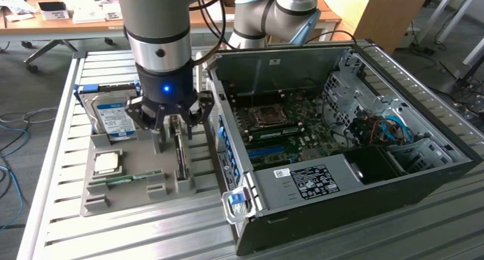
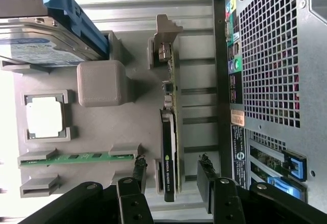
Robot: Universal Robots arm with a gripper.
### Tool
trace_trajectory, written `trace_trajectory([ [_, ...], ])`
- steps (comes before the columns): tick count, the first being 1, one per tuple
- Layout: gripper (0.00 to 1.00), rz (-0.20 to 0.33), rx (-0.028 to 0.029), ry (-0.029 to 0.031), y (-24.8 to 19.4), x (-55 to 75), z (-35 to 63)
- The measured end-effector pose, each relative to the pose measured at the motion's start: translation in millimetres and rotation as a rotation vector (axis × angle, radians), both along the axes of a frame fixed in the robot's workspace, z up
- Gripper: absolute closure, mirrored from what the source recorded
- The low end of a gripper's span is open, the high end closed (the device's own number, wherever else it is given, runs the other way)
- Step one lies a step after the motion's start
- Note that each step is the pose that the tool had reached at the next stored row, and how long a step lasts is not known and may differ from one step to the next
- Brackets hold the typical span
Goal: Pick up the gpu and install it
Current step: 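Pick up the gpu and move the gpu toward the slot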
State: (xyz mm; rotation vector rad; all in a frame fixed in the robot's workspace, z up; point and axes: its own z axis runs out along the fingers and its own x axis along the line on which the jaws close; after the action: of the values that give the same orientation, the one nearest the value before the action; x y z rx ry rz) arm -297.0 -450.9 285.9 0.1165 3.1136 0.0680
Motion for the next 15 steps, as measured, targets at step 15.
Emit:
trace_trajectory([
  [15,0.47,0.000,-0.0001,0.0001,0.0,0.0,-9.0],
])
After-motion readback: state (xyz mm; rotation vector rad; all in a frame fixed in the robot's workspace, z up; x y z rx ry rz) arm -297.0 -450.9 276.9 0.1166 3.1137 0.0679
